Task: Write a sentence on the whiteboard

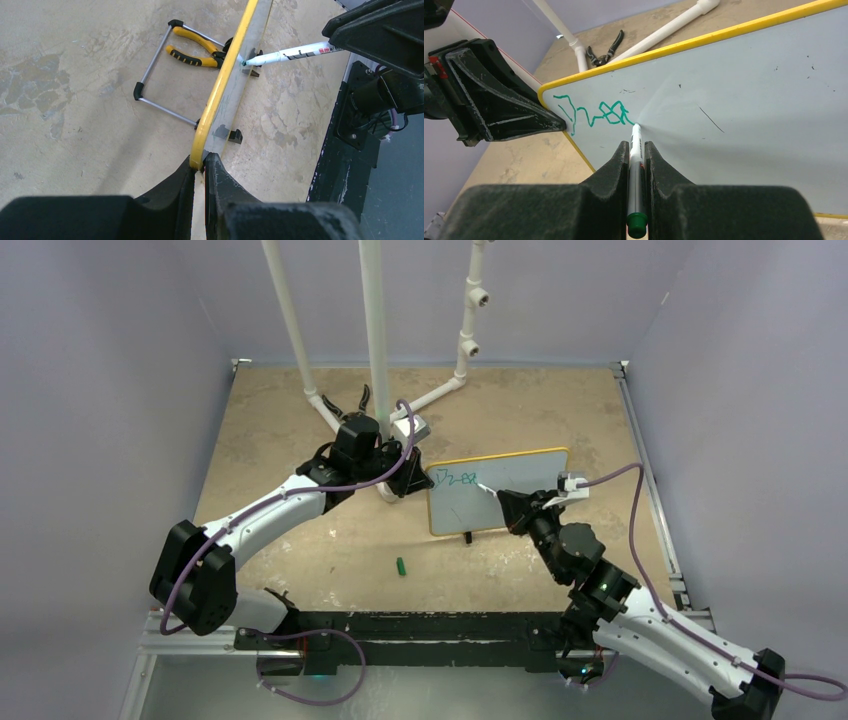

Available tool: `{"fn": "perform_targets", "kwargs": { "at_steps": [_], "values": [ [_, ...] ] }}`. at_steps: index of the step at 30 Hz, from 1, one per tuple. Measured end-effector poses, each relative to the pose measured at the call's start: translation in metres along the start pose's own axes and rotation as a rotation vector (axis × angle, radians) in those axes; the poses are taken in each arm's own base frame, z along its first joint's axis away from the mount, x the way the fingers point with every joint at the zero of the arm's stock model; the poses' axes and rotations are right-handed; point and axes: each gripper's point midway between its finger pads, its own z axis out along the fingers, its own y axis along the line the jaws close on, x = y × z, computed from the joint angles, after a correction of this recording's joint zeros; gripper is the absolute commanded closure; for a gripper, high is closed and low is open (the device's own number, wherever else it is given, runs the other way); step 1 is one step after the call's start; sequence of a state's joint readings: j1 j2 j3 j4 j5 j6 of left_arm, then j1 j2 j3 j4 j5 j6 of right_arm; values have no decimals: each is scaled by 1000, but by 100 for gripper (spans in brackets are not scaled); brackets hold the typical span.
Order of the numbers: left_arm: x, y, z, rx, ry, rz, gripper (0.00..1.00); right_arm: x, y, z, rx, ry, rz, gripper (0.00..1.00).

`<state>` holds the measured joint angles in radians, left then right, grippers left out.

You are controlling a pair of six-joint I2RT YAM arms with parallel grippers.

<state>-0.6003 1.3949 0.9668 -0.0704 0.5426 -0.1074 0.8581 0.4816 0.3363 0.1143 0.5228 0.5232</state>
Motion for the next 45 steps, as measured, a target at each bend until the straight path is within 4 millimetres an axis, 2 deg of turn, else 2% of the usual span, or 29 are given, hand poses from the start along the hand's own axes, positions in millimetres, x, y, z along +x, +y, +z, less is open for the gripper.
{"fn": "perform_targets", "kwargs": {
  "at_steps": [5, 12, 17, 31, 45],
  "values": [
    [0, 0, 0, 0, 0, 0, 100, -3, -1, -2, 0, -10, -7, 100],
    [0, 0, 0, 0, 0, 0, 100, -23, 8, -10, -55, -72, 7, 100],
    [0, 0, 0, 0, 0, 0, 100, -26, 9, -9, -59, -84, 5, 100],
    [0, 0, 0, 0, 0, 0, 100, -26, 7, -1, -31, -97, -14, 100],
    [0, 1, 0, -4, 0, 0, 100, -13, 1, 2, 5, -54, 7, 100]
  ]
}}
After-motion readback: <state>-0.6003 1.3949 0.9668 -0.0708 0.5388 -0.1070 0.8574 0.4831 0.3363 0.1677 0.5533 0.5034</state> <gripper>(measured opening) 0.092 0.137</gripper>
